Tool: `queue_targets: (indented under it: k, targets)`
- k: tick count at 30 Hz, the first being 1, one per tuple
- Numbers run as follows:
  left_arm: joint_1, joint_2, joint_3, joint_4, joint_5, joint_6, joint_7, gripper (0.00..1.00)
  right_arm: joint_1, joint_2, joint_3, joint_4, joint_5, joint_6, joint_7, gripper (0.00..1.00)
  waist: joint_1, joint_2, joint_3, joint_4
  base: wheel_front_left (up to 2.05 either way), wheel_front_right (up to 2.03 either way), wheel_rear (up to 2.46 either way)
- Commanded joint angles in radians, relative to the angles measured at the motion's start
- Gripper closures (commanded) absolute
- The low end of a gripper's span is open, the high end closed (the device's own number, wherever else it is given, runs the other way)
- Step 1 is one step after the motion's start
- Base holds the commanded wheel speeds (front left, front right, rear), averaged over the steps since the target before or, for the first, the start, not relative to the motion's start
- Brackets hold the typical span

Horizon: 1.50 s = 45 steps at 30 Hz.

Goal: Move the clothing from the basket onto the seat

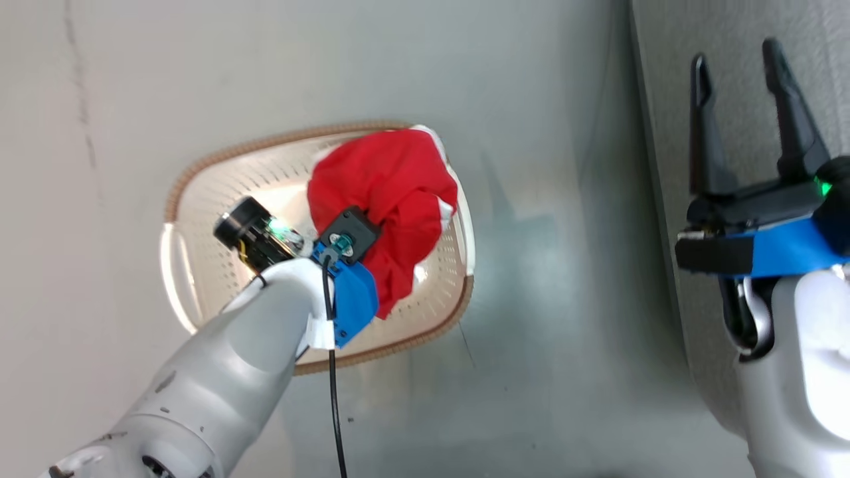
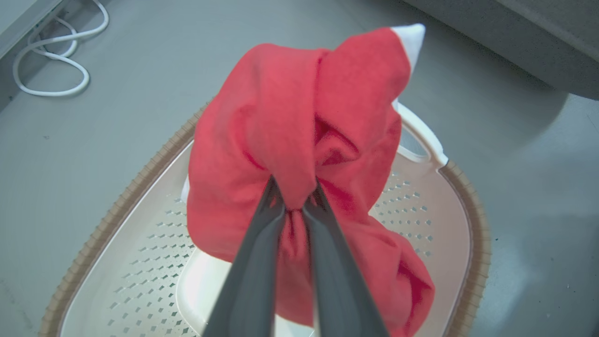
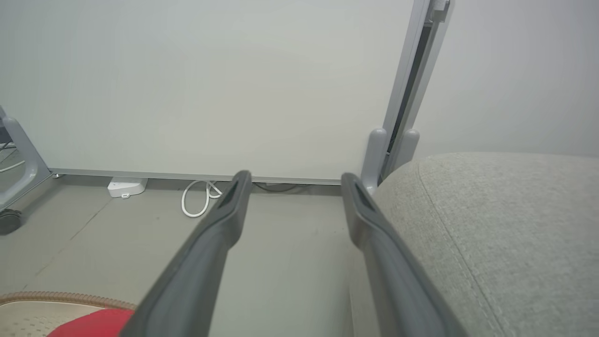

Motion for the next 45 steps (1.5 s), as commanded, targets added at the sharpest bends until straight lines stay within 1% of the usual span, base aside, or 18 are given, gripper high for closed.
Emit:
queue_targets:
  k: [1, 4, 8, 14, 31, 39, 45]
  targets:
    - [0.011, -0.004, 0.016, -0.028, -0.007, -0.001, -0.006, 1.00, 0.029, -0.008, -0.002, 0.008, -0.004, 0.000, -0.001, 0.00, 0.0001, 0.0000, -0.088, 0.036, 0.00, 0.00, 0.00]
    - [0.041, 0.007, 0.053, -0.091, -0.009, 0.003, -0.006, 1.00, 0.065, -0.012, -0.002, 0.018, -0.003, 0.000, -0.001, 0.00, 0.0001, 0.0000, -0.146, 0.048, 0.00, 0.00, 0.00]
    - [0.077, 0.021, 0.109, -0.189, 0.013, 0.021, -0.006, 1.00, 0.109, -0.014, -0.004, 0.033, 0.002, 0.000, -0.001, 0.00, 0.0001, 0.0000, -0.218, 0.062, 0.00, 0.00, 0.00]
    - [0.150, 0.036, 0.184, -0.306, 0.047, 0.036, -0.006, 1.00, 0.172, -0.011, 0.000, 0.053, 0.007, 0.000, -0.001, 0.00, 0.0001, 0.0000, -0.323, 0.075, 0.00, 0.00, 0.00]
    - [0.252, 0.029, 0.344, -0.525, 0.127, 0.053, -0.006, 1.00, 0.337, -0.004, -0.001, 0.090, 0.011, 0.000, -0.001, 0.00, 0.0001, 0.0000, -0.558, 0.094, 0.00, 0.00, 0.00]
    - [0.290, 0.027, 0.365, -0.593, 0.151, 0.048, -0.007, 1.00, 0.393, -0.008, 0.012, 0.099, 0.014, 0.000, -0.001, 0.00, 0.0001, 0.0000, -0.635, 0.098, 0.00, 0.00, 0.00]
    - [0.310, 0.032, 0.371, -0.612, 0.157, 0.044, -0.007, 1.00, 0.415, -0.015, 0.045, 0.101, 0.017, 0.000, -0.001, 0.00, 0.0001, 0.0000, -0.663, 0.100, 0.00, 0.00, 0.00]
